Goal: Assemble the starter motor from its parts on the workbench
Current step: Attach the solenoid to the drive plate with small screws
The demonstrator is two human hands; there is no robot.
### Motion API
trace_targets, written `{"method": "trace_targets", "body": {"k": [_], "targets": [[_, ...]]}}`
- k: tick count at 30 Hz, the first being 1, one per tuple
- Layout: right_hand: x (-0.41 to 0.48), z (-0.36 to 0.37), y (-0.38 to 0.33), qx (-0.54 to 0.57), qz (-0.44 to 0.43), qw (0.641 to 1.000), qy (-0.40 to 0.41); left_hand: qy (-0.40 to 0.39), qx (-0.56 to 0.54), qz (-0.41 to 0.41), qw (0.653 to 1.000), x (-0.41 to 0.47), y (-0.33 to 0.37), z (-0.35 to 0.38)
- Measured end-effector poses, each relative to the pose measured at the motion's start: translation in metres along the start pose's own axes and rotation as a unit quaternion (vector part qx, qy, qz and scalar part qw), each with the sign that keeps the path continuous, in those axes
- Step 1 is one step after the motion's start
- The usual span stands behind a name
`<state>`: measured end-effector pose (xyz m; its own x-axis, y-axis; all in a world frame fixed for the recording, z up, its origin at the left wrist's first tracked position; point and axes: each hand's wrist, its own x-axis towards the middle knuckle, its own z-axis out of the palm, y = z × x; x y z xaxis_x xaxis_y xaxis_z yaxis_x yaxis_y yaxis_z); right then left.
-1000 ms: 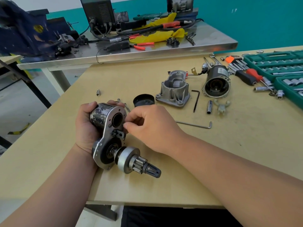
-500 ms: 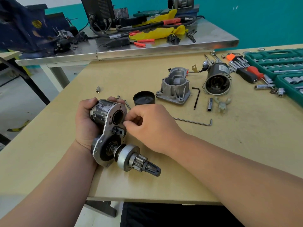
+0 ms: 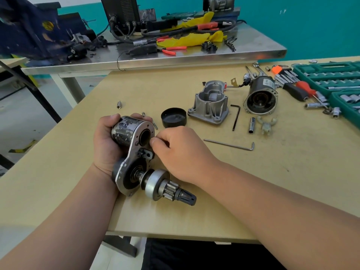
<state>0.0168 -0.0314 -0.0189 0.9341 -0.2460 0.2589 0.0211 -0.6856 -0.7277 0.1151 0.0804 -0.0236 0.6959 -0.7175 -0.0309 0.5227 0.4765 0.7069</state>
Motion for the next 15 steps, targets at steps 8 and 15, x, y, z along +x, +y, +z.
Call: {"method": "trace_targets", "body": {"k": [8, 15], "targets": [[0.002, -0.003, 0.003, 0.041, 0.034, 0.999, -0.002, 0.048, 0.016, 0.025, 0.998, 0.001, -0.001, 0.001], [0.014, -0.022, 0.007, 0.122, 0.071, 0.986, -0.087, 0.094, 0.047, 0.098, 0.990, 0.000, -0.010, 0.009]]}}
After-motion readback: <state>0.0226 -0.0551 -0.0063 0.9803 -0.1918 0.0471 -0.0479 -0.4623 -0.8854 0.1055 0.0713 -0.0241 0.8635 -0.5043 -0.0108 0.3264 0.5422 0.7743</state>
